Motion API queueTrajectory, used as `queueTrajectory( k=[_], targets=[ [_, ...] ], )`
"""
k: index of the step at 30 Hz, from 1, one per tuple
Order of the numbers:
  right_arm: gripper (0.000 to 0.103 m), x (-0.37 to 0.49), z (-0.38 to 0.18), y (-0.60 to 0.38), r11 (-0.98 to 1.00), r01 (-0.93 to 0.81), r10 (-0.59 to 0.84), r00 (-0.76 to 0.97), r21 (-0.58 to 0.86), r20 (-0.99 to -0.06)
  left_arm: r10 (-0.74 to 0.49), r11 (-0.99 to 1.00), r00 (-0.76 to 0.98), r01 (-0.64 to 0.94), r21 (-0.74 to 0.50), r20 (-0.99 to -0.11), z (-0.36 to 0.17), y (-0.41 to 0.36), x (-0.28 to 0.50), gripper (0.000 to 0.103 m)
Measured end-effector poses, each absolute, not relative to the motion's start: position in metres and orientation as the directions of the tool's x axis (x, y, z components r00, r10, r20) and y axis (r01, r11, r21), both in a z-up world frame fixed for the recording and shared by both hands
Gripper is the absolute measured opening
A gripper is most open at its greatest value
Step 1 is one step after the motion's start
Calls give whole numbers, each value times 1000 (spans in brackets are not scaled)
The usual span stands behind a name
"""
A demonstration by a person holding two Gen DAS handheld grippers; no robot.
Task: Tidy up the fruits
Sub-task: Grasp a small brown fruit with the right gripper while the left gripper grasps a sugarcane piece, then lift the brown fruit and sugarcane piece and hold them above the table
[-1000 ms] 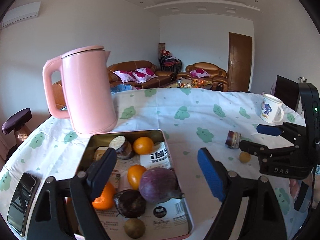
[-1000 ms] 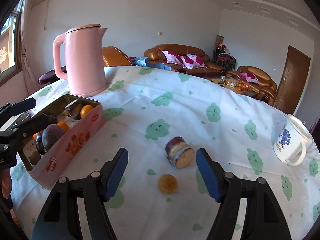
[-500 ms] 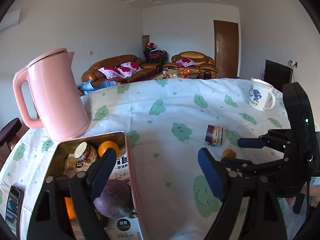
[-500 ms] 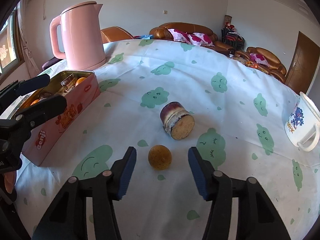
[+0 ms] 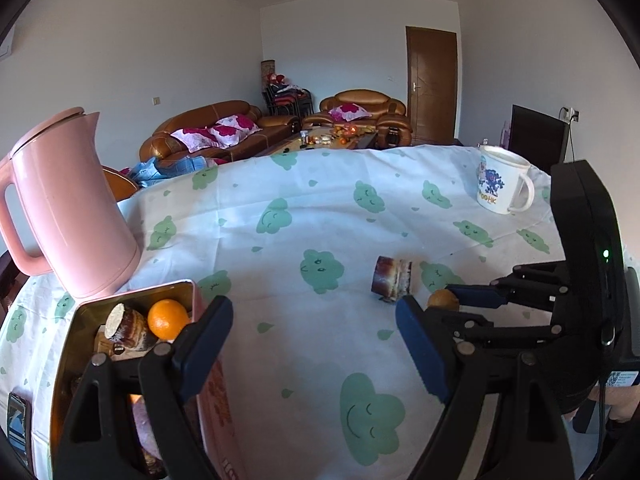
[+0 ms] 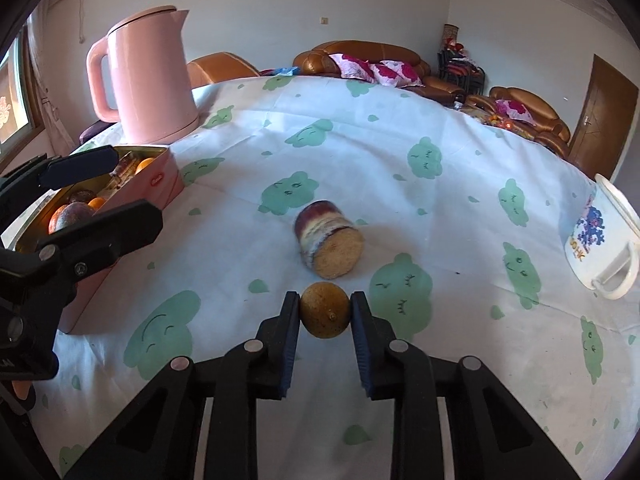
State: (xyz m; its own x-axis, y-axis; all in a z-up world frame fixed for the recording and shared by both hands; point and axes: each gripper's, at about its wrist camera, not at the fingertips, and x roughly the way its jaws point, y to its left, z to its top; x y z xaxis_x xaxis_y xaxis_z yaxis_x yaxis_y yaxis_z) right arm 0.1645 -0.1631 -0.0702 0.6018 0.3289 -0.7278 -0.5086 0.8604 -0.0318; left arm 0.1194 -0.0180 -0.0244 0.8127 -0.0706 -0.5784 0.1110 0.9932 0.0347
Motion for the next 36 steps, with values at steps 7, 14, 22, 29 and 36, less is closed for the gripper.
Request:
queueTrajectory(
  k=[7,14,22,29,36],
  targets=[
    [27,181,-66,-199,913,-408,269,654,-30,-707,-148,985,759,171,-24,-634,-39,-48,156,86],
    [27,191,-65,-216,930,-368,277,651,26,-706,-166,978,712,206,-24,-683,-52,-70,185,78],
    [27,194,-65,-221,935,-352,282,657,47,-699,-187,974,648,223,-51,-738,-71,-77,203,56],
    [27,192,-64,-223,937,-347,279,670,41,-688,-226,968,628,233,-98,-745,-73,-72,205,41],
    [27,187,-59,-224,932,-359,297,690,43,-660,-207,970,660,235,-63,-722,-68,-75,197,40]
  ],
)
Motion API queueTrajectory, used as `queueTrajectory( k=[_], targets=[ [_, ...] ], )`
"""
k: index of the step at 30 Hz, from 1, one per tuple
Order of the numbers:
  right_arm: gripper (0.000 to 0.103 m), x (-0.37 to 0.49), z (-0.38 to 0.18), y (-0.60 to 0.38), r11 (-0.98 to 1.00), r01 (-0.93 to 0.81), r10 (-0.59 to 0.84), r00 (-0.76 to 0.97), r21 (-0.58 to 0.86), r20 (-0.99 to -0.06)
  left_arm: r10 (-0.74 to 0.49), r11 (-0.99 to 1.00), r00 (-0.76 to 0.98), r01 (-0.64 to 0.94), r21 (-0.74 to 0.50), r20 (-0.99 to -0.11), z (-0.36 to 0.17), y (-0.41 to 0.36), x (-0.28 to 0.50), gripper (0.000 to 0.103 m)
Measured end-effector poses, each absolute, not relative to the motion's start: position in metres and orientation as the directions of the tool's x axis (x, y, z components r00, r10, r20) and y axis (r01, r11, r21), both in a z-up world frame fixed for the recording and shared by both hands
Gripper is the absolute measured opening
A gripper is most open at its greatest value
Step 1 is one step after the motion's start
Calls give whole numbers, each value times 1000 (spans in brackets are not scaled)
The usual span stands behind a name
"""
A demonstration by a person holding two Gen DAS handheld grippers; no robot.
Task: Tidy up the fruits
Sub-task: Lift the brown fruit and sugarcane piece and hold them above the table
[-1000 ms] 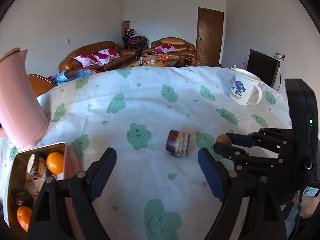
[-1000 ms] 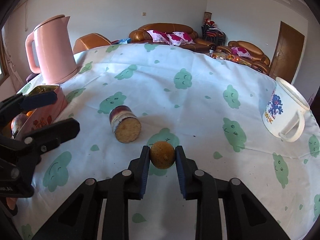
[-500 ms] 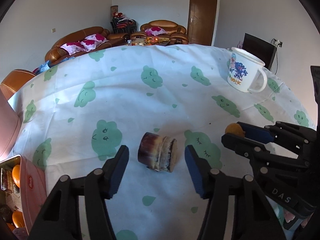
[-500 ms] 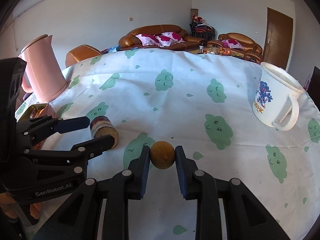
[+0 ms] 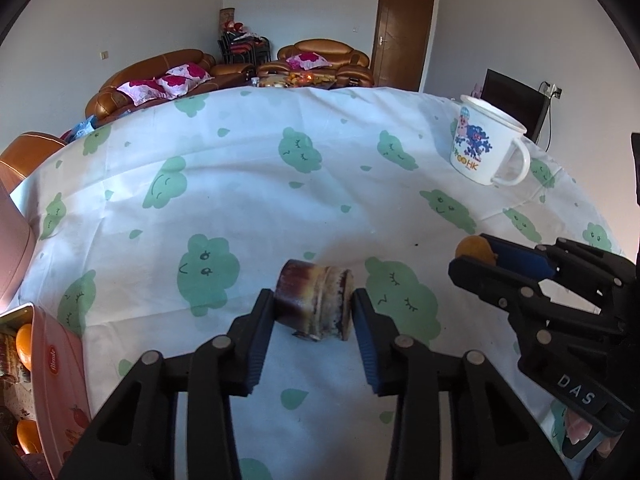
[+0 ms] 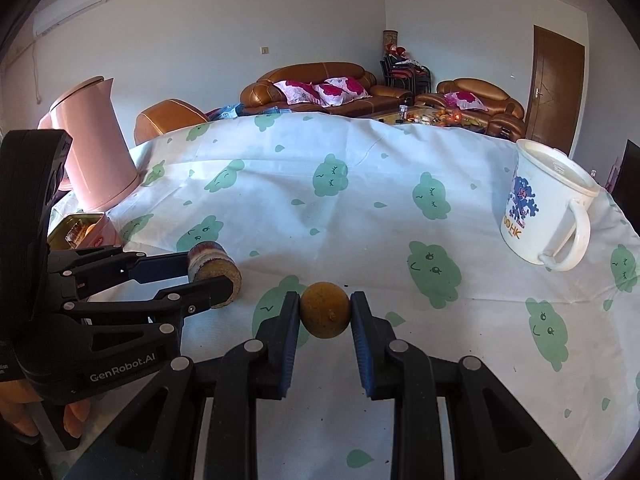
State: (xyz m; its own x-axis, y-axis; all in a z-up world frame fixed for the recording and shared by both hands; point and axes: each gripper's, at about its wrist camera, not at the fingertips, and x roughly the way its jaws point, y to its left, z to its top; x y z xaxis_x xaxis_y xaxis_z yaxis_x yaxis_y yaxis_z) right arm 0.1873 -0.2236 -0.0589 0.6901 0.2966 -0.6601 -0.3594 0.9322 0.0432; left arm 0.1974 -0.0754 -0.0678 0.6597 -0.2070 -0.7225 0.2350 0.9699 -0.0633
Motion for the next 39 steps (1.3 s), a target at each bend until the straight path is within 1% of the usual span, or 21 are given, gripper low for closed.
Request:
queueTrajectory(
  k=[10,14,26,39],
  targets=[
    [27,184,-56,-223,929,-369,305,705,36,-640,-188,968,689,252,-12,-700,-63,-83,190,39],
    [27,179,-53,-223,925,-378,316,720,32,-618,-179,969,706,247,1,-685,-60,-83,185,39],
    [27,169,-46,-223,920,-391,330,752,17,-570,-177,975,756,220,-9,-630,-52,-75,175,39],
    [27,161,-42,-226,922,-386,332,779,9,-532,-150,981,805,195,17,-574,-44,-74,164,39]
  ],
)
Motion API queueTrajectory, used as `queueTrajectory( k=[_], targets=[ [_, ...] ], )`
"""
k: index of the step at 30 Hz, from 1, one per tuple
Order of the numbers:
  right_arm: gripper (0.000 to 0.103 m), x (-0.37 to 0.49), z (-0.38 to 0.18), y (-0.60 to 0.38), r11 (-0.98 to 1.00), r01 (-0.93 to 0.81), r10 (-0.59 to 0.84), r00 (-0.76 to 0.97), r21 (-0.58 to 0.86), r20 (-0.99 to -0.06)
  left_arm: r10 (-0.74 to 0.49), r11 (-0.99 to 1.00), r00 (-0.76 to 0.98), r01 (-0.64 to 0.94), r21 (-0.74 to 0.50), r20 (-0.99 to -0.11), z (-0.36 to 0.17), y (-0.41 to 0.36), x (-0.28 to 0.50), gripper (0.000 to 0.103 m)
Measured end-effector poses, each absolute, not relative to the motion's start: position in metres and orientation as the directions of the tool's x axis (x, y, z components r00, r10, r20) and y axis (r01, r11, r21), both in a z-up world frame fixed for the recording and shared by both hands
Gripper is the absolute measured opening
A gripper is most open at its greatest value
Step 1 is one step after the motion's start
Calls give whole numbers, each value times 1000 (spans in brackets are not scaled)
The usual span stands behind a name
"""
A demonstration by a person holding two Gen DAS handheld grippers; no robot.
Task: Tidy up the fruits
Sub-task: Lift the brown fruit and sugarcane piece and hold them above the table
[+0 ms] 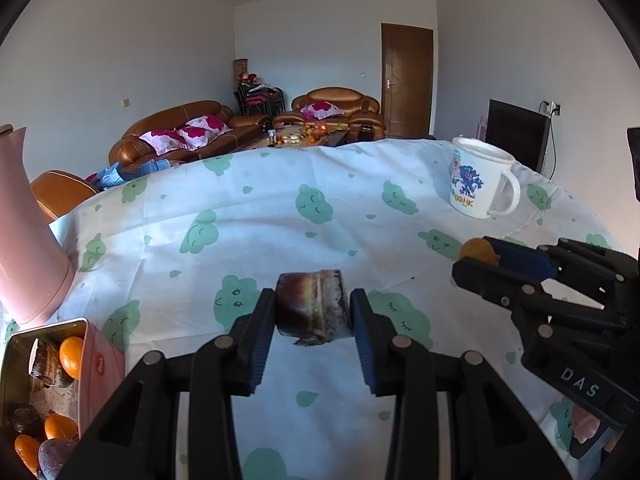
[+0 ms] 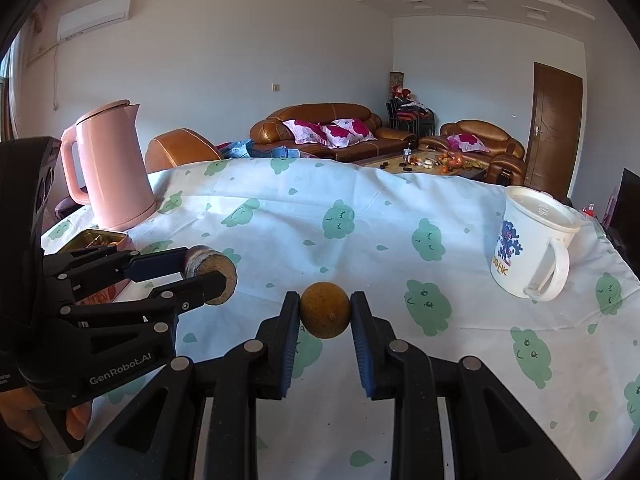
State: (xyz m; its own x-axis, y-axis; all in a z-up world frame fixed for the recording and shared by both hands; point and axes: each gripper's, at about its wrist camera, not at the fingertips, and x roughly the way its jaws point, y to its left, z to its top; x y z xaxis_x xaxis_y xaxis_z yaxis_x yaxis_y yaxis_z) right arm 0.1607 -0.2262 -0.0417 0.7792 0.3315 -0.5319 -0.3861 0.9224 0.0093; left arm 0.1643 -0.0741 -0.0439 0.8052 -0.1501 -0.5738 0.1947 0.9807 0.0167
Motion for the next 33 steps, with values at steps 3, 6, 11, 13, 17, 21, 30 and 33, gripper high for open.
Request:
queueTrajectory(
  k=[3,6,11,13,17,21,30,33],
  targets=[
    [27,160,-42,-226,923,-385,331,782,8,-528,-147,980,811,197,27,-567,-43,-75,163,39],
    [27,159,-41,-227,924,-383,331,787,7,-521,-147,980,817,197,31,-558,-42,-75,160,39],
    [27,157,-39,-228,924,-381,331,797,4,-506,-148,982,825,188,19,-545,-40,-72,157,39],
    [27,156,-39,-228,925,-381,331,800,3,-501,-146,983,829,183,16,-539,-40,-71,156,39],
    [27,154,-37,-229,926,-378,331,807,3,-489,-139,984,841,175,19,-523,-38,-70,152,39],
    [27,152,-37,-229,926,-377,330,814,-3,-479,-132,985,851,172,32,-508,-36,-72,148,39],
    [27,147,-34,-229,928,-373,327,831,-14,-450,-119,985,872,162,51,-476,-33,-73,141,39],
    [27,145,-33,-229,928,-371,326,836,-18,-442,-119,986,875,161,49,-469,-32,-72,139,39]
  ],
)
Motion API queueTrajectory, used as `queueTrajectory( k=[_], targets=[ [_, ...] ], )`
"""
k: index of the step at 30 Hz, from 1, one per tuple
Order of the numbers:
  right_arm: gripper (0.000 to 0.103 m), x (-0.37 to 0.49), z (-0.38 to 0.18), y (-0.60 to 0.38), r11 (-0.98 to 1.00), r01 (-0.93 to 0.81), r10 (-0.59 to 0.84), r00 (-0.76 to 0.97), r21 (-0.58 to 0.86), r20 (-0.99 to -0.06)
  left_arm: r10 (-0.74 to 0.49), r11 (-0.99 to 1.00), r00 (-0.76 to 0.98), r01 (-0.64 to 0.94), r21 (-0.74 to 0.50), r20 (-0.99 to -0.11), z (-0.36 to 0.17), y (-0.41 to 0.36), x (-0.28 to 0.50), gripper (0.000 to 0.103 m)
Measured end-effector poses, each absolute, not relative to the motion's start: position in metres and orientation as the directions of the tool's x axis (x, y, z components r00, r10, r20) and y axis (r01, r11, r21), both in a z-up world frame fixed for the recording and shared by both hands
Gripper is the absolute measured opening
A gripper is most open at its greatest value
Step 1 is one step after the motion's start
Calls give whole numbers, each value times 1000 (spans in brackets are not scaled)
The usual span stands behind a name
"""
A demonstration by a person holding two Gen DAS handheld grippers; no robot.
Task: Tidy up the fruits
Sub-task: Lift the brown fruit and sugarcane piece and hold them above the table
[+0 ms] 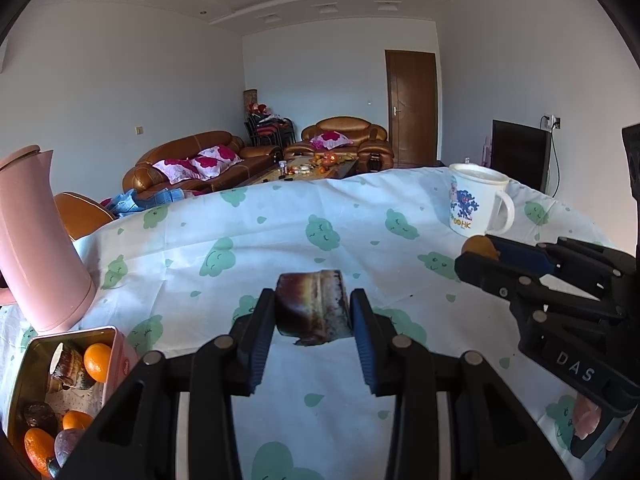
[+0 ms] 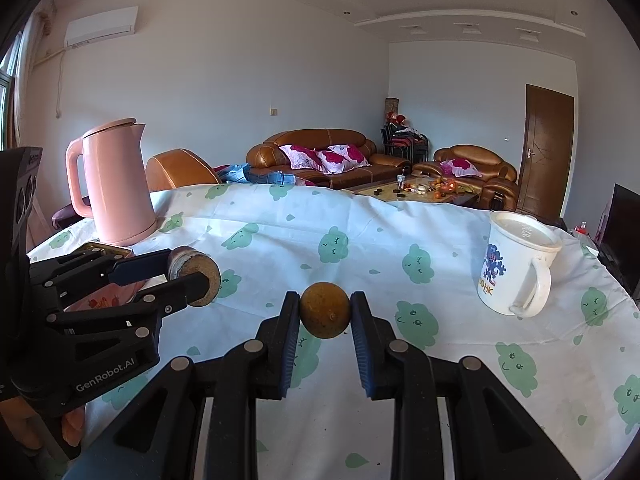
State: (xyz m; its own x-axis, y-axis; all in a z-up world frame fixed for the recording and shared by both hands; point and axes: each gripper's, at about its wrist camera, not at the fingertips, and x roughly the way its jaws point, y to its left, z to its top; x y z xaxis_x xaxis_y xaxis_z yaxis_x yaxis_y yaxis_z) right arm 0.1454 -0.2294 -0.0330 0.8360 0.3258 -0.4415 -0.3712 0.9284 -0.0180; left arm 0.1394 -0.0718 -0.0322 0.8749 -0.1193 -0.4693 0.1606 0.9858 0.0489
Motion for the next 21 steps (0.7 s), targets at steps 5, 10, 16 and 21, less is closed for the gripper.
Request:
queueTrajectory(
  k=[5,10,16,21],
  targets=[
    [27,143,-32,-229,929,-369,324,843,-23,-429,-118,987,882,155,45,-457,-31,-70,135,39],
    [27,140,-31,-230,930,-366,323,852,-28,-413,-114,989,892,145,38,-438,-30,-68,131,39],
    [27,136,-30,-231,932,-361,318,862,-36,-394,-111,991,900,134,25,-421,-28,-64,126,39],
    [27,132,-28,-231,934,-355,315,872,-40,-375,-106,992,906,123,14,-409,-28,-61,123,39]
  ],
)
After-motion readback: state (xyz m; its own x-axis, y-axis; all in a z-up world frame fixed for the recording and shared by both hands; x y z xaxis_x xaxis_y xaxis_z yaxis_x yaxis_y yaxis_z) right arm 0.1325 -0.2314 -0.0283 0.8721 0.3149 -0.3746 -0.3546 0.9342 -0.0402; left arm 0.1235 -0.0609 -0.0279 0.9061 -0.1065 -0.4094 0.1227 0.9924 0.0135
